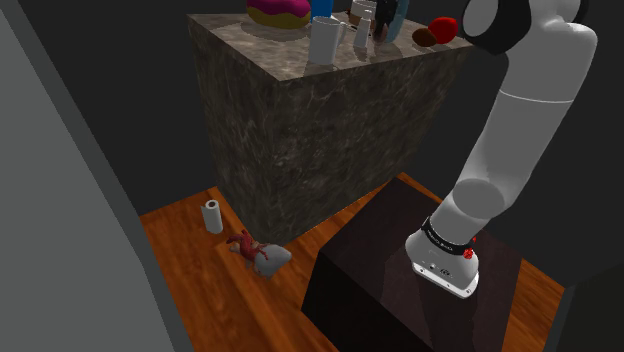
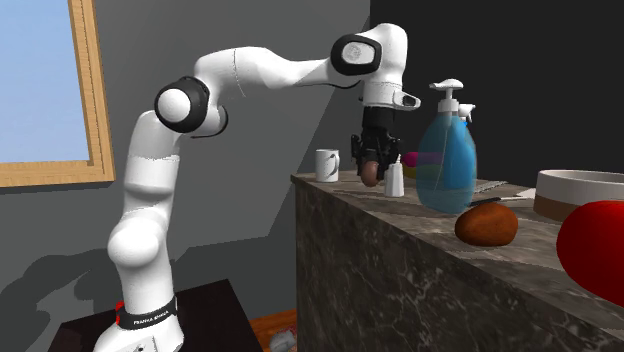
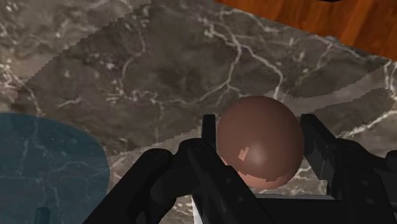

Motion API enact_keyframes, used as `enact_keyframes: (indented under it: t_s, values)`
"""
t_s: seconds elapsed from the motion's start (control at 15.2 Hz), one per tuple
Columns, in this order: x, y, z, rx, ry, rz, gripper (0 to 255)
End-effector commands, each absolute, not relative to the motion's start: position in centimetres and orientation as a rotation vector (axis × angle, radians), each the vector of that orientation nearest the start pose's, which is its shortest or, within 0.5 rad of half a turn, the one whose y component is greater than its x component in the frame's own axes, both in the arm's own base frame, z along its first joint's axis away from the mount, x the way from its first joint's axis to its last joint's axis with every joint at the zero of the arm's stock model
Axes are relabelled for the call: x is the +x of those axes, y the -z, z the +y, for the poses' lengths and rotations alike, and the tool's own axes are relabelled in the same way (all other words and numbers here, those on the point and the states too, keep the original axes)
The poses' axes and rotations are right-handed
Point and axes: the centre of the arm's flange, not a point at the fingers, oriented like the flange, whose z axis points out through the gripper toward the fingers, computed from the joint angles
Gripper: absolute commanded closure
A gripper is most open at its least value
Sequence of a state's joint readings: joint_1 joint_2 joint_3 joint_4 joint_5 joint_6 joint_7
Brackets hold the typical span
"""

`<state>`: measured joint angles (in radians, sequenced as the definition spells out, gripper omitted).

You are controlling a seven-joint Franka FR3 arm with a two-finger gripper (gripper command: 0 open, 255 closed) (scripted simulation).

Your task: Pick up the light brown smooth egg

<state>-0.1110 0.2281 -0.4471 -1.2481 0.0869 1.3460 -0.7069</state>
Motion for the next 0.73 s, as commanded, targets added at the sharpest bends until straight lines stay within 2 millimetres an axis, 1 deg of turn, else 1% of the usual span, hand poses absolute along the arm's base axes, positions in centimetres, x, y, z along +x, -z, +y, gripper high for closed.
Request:
enact_keyframes:
  t_s: [0.0, 0.53, 0.66]
  values:
    - [52.8, -64.4, -27.4, -3.073, -0.148, -0.259, 255]
    - [52.8, -68.6, -27.4, -3.073, -0.148, -0.259, 255]
    - [52.8, -68.7, -27.4, -3.073, -0.148, -0.259, 255]
